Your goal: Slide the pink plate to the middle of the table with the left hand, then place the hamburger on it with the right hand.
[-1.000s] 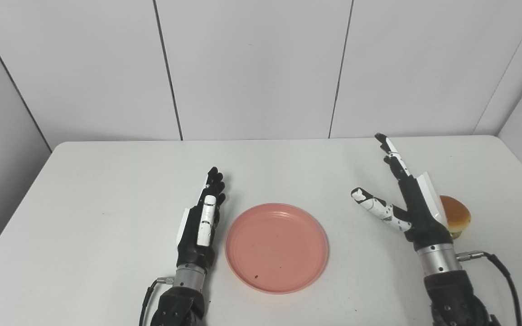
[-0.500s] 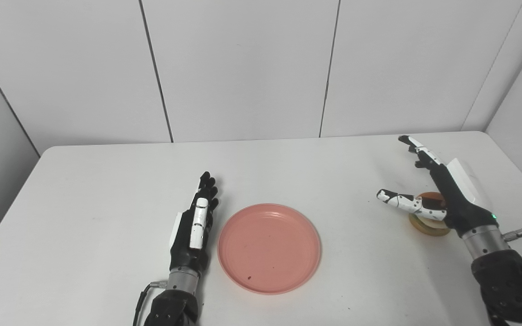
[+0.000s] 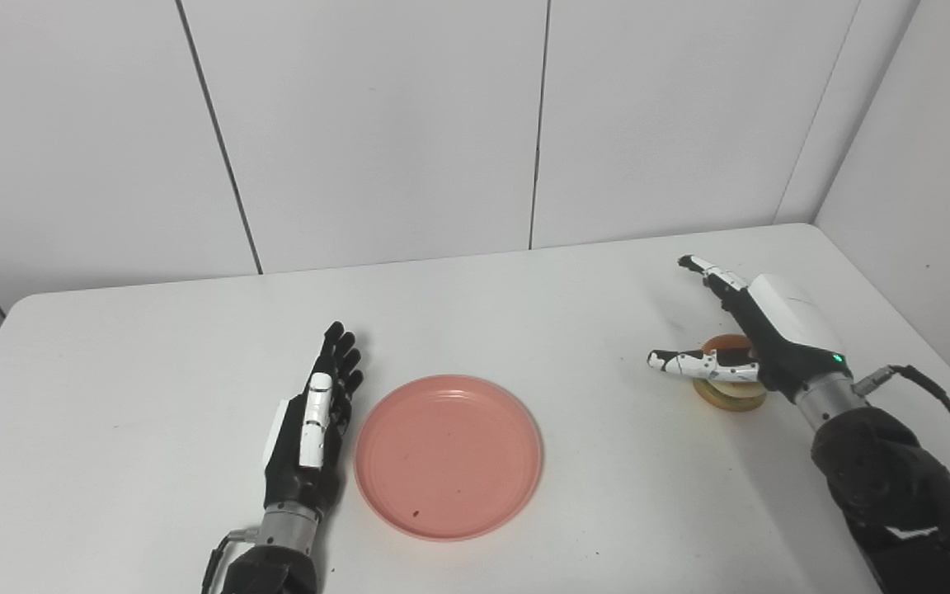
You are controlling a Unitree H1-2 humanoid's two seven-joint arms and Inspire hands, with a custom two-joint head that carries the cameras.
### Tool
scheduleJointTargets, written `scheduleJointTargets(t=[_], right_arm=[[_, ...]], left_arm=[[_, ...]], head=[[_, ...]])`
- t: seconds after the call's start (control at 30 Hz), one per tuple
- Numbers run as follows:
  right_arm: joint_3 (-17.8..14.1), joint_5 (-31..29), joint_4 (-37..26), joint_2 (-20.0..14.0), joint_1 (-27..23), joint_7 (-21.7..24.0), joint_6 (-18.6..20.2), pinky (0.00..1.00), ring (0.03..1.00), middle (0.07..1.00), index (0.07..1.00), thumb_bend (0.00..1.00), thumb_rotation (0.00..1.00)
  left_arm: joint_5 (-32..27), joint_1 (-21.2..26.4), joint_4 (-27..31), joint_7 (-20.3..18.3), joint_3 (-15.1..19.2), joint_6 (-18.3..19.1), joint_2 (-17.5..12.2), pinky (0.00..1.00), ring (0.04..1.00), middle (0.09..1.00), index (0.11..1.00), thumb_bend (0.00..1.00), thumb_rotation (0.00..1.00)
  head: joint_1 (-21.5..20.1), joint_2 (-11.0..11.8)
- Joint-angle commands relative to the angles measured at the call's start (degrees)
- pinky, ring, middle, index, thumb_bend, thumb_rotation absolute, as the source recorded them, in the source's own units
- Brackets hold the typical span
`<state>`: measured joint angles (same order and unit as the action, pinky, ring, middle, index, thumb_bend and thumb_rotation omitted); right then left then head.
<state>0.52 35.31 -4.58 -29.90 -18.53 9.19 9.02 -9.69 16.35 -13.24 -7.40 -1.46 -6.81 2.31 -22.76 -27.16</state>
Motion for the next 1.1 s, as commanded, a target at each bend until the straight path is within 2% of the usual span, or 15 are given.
scheduleJointTargets(t=[0.0, 0.13, 0.23, 0.37, 0.53, 0.8, 0.93, 1.07], right_arm=[[-0.4, 1.2, -0.5, -2.4, -2.3, -0.2, 0.9, 0.72, 0.839, 0.889, 0.886, 0.75, 0.61], [0.1, 2.4, 0.5, -3.7, -2.6, 1.1, 2.1, 0.73, 0.848, 0.893, 0.89, 0.77, 0.64], [0.4, 3.4, 1.3, -4.4, -3.0, 1.9, 3.1, 0.76, 0.869, 0.905, 0.9, 0.77, 0.61], [0.8, 5.1, 2.1, -5.4, -3.4, 2.7, 3.9, 0.77, 0.878, 0.912, 0.914, 0.79, 0.63], [0.8, 5.5, 3.9, -6.2, -3.7, 2.8, 3.7, 0.75, 0.869, 0.904, 0.908, 0.8, 0.6], [1.7, 6.2, 6.8, -6.4, -3.7, 3.3, 4.2, 0.7, 0.84, 0.893, 0.895, 0.83, 0.57], [2.6, 5.9, 9.8, -6.4, -4.0, 2.2, 2.6, 0.71, 0.829, 0.872, 0.87, 0.84, 0.51], [3.3, 5.4, 10.0, -6.4, -4.0, 3.2, 3.5, 0.71, 0.822, 0.862, 0.855, 0.86, 0.49]], left_arm=[[-0.1, -4.3, -4.6, -1.1, 1.1, -1.1, -2.0, 1.0, 1.0, 1.0, 1.0, 0.53, 1.0], [-0.7, -4.3, -4.7, -1.2, 1.4, -1.4, -2.0, 1.0, 1.0, 1.0, 1.0, 0.52, 1.0], [-0.7, -4.4, -4.5, -1.2, 1.5, -1.3, -2.1, 1.0, 1.0, 1.0, 1.0, 0.52, 1.0], [-0.7, -4.4, -4.7, -1.8, 1.5, -2.1, -2.3, 1.0, 1.0, 1.0, 1.0, 0.51, 1.0], [-0.6, -4.1, -5.2, -2.2, 1.5, -2.5, -2.6, 1.0, 1.0, 1.0, 1.0, 0.53, 1.0], [-0.9, -4.4, -4.1, -2.4, 1.5, -0.7, -2.6, 1.0, 1.0, 1.0, 1.0, 0.54, 1.0], [-1.1, -4.4, -4.1, -2.7, 1.4, -0.8, -2.7, 1.0, 1.0, 1.0, 1.0, 0.52, 1.0], [-1.3, -4.4, -3.9, -2.7, 1.5, -0.6, -2.7, 1.0, 1.0, 1.0, 1.0, 0.52, 1.0]], head=[[-0.1, -0.1], [-0.7, -0.1], [-0.9, -0.2], [-1.3, -0.3], [-1.5, -0.3], [-1.9, -0.7], [-1.9, -0.7], [-2.1, -0.9]])
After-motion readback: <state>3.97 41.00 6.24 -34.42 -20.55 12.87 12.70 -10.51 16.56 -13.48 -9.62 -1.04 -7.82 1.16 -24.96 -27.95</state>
